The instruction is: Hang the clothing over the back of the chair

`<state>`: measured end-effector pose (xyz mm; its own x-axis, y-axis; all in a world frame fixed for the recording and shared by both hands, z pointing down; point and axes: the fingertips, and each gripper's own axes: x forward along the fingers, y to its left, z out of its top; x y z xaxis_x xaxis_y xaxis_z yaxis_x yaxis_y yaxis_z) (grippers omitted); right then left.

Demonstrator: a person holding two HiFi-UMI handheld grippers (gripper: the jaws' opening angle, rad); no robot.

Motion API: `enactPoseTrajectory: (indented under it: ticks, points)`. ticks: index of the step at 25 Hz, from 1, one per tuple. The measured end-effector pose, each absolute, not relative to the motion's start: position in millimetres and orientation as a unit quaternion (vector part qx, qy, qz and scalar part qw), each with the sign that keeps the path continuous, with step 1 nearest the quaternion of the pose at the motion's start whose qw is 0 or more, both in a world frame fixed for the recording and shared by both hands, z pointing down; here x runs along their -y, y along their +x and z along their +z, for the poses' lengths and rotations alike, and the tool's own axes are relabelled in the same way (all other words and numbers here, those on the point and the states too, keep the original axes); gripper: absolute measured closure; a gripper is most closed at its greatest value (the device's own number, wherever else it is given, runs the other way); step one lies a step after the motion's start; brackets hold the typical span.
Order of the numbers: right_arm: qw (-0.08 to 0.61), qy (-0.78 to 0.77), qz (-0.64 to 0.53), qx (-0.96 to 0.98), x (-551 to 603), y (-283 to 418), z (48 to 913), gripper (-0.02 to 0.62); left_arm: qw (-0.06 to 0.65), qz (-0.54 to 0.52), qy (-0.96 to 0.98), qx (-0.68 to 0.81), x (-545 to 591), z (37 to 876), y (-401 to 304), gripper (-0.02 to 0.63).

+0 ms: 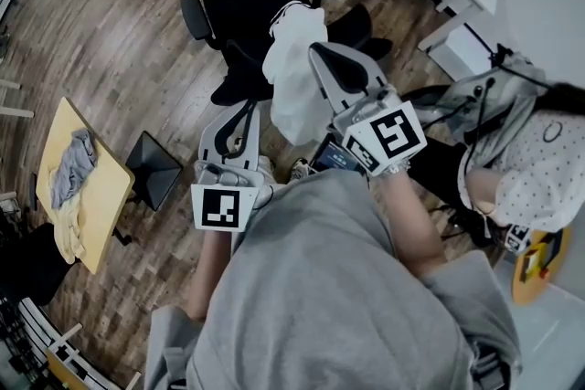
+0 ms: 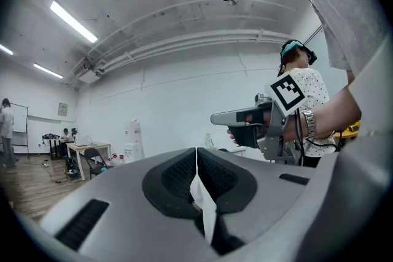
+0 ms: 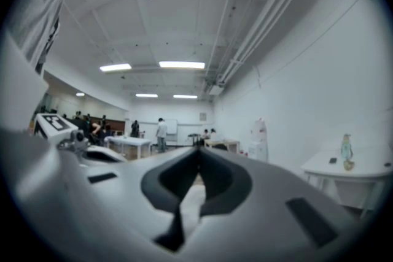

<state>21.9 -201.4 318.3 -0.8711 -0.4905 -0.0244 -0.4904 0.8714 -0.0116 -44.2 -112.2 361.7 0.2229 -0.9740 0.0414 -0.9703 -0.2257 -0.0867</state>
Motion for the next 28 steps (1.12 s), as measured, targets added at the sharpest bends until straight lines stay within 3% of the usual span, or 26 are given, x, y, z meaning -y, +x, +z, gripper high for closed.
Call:
enactPoseTrajectory:
  ticks: [8,11,16,28]
  points:
    - [0.02,-0.254,0.009,-0.967,186,36,289,0.561,0.028,-0.04,-0.764,-0.643,102,329,-52,0.565]
    - [0.03,-0.252,0.003,-0.967,185,59,301,0.561,0.036,-0.042,-0.757,-0.651,102,334,-37,0.565]
    - [0.034,-0.243,0.0,-0.969,188,28,307,0.561,0.035,-0.038,-0.749,-0.66,111,341,-73,0.565]
    - [0.033,-0.248,0.009,-0.968,208,43,336,0.561,0.034,-0.043,-0.755,-0.653,137,373,-60,0.565]
